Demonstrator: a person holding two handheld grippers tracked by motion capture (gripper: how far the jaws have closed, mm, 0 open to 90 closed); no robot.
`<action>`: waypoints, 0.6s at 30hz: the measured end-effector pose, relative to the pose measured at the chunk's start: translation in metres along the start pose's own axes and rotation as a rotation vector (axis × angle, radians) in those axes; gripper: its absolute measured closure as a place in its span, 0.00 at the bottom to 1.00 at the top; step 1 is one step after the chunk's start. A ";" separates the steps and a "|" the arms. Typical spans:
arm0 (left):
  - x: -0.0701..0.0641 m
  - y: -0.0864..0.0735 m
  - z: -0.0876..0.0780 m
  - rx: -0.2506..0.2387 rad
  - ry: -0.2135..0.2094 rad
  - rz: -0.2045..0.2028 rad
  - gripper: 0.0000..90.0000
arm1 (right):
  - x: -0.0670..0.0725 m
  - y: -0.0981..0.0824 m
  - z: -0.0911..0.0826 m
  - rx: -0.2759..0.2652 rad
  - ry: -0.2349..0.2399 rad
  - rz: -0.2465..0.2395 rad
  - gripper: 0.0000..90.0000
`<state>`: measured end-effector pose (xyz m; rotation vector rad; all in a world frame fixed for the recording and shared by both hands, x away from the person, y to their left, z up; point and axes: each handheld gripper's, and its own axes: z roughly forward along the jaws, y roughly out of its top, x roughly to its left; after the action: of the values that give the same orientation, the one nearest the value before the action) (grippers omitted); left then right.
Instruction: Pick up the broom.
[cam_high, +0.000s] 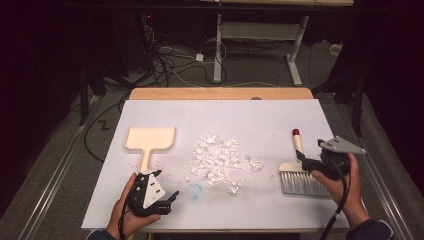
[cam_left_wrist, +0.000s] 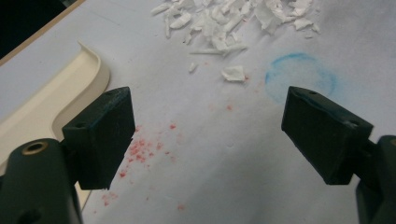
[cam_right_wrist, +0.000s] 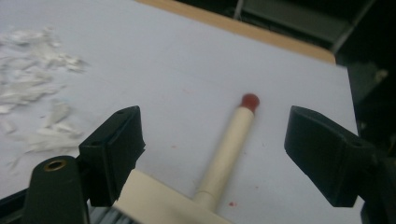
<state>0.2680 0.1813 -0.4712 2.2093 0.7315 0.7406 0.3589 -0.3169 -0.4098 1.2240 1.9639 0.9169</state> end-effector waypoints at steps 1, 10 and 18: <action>0.000 0.000 0.001 -0.001 -0.002 -0.001 0.18 | -0.003 0.003 0.008 0.055 -0.001 0.020 0.23; -0.004 0.003 0.006 0.018 -0.017 0.038 0.18 | -0.020 -0.003 0.079 0.367 0.033 0.147 0.34; -0.005 0.006 0.010 0.027 -0.027 0.059 0.18 | -0.016 -0.006 0.082 0.373 0.040 0.144 0.53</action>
<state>0.2729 0.1697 -0.4743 2.2698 0.6696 0.7329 0.4276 -0.3157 -0.4576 1.5822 2.1663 0.6638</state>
